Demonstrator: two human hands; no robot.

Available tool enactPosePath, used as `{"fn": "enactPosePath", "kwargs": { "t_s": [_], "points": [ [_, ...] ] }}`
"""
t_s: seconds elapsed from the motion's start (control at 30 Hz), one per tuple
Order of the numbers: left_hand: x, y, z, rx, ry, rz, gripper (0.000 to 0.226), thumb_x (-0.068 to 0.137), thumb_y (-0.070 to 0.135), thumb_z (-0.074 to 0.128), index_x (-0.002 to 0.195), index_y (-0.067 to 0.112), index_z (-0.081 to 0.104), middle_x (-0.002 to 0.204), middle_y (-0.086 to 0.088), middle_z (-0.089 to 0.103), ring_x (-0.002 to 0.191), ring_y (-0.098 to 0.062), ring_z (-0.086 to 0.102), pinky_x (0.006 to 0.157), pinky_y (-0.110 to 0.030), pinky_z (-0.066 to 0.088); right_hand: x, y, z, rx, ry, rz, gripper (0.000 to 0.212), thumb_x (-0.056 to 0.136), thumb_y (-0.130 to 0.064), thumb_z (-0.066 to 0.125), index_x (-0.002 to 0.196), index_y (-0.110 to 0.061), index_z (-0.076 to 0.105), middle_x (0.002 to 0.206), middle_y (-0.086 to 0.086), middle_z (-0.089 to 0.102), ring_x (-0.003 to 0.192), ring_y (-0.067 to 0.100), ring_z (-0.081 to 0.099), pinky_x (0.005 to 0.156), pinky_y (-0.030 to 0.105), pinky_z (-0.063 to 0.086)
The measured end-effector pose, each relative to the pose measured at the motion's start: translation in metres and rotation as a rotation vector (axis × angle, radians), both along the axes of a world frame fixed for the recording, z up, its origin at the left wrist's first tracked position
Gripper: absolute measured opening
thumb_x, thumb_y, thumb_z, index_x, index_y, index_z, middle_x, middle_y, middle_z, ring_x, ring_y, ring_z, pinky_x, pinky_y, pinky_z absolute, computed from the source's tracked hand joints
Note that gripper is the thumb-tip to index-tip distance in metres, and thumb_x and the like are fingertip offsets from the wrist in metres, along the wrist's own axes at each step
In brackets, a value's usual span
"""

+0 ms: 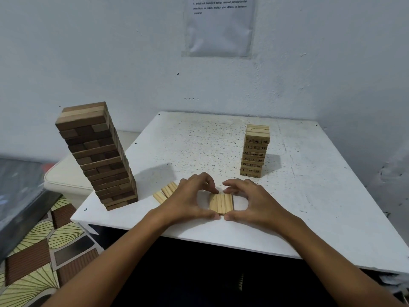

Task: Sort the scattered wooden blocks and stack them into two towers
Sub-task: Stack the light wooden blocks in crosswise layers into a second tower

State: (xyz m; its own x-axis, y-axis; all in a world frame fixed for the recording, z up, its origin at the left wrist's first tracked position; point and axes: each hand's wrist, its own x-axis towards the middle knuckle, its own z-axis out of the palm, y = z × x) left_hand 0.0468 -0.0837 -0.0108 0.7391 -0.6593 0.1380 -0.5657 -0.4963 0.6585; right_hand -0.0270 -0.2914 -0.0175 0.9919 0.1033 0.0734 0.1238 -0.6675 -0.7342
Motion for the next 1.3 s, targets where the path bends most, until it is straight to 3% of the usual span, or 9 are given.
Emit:
{"fn": "enactPosePath", "kwargs": {
  "t_s": [0.27,0.5,0.7,0.9,1.13,1.3],
  "points": [
    [-0.002,-0.003,0.002,-0.041,0.032,0.018,0.058,0.052,0.048,0.084,0.092,0.042,0.044,0.101,0.02,0.068,0.107,-0.002,0.06,0.097,-0.045,0.045,0.0,0.006,-0.003,-0.006,-0.046,-0.012,0.075,0.061,-0.046,0.075,0.129,-0.048,0.044,0.111,-0.021,0.053,0.112,-0.003,0.053,0.099,0.033,0.048],
    [0.001,-0.009,0.027,-0.135,0.027,-0.016,0.057,0.059,0.018,0.091,0.094,0.024,0.047,0.1,0.013,0.07,0.105,0.005,0.061,0.081,-0.009,0.043,-0.001,0.002,0.023,-0.051,-0.157,-0.013,0.07,0.066,-0.038,0.078,0.13,-0.038,0.05,0.113,-0.015,0.058,0.109,-0.003,0.051,0.087,0.025,0.045],
    [0.017,-0.026,0.088,-0.222,-0.129,-0.097,0.056,0.063,0.016,0.09,0.101,0.008,0.05,0.101,0.016,0.068,0.104,0.009,0.059,0.085,-0.007,0.044,0.004,-0.012,0.09,-0.071,-0.314,-0.058,0.066,0.069,-0.027,0.085,0.128,-0.023,0.057,0.116,-0.004,0.061,0.106,0.006,0.058,0.089,0.026,0.052],
    [0.04,-0.058,0.131,-0.266,-0.22,-0.149,0.055,0.061,0.015,0.091,0.098,0.011,0.05,0.103,0.008,0.07,0.105,-0.002,0.063,0.091,-0.015,0.048,0.026,-0.041,0.131,-0.117,-0.381,-0.107,0.063,0.066,-0.029,0.085,0.123,-0.028,0.058,0.107,-0.011,0.063,0.104,0.003,0.054,0.077,0.019,0.039],
    [0.07,-0.099,0.137,-0.247,-0.167,-0.163,0.051,0.064,0.014,0.089,0.091,0.019,0.046,0.103,0.001,0.072,0.105,-0.007,0.063,0.079,-0.005,0.044,0.053,-0.075,0.142,-0.081,-0.325,-0.145,0.058,0.064,-0.025,0.087,0.117,-0.02,0.063,0.105,-0.009,0.066,0.102,0.005,0.058,0.071,0.001,0.036],
    [0.083,-0.116,0.131,-0.21,-0.086,-0.155,0.047,0.068,0.012,0.086,0.094,0.013,0.048,0.107,-0.002,0.071,0.101,0.001,0.06,0.069,0.002,0.039,0.063,-0.091,0.137,-0.054,-0.252,-0.158,0.054,0.067,-0.02,0.085,0.116,-0.017,0.064,0.107,-0.004,0.067,0.103,0.006,0.059,0.07,0.008,0.039]
  ]
}}
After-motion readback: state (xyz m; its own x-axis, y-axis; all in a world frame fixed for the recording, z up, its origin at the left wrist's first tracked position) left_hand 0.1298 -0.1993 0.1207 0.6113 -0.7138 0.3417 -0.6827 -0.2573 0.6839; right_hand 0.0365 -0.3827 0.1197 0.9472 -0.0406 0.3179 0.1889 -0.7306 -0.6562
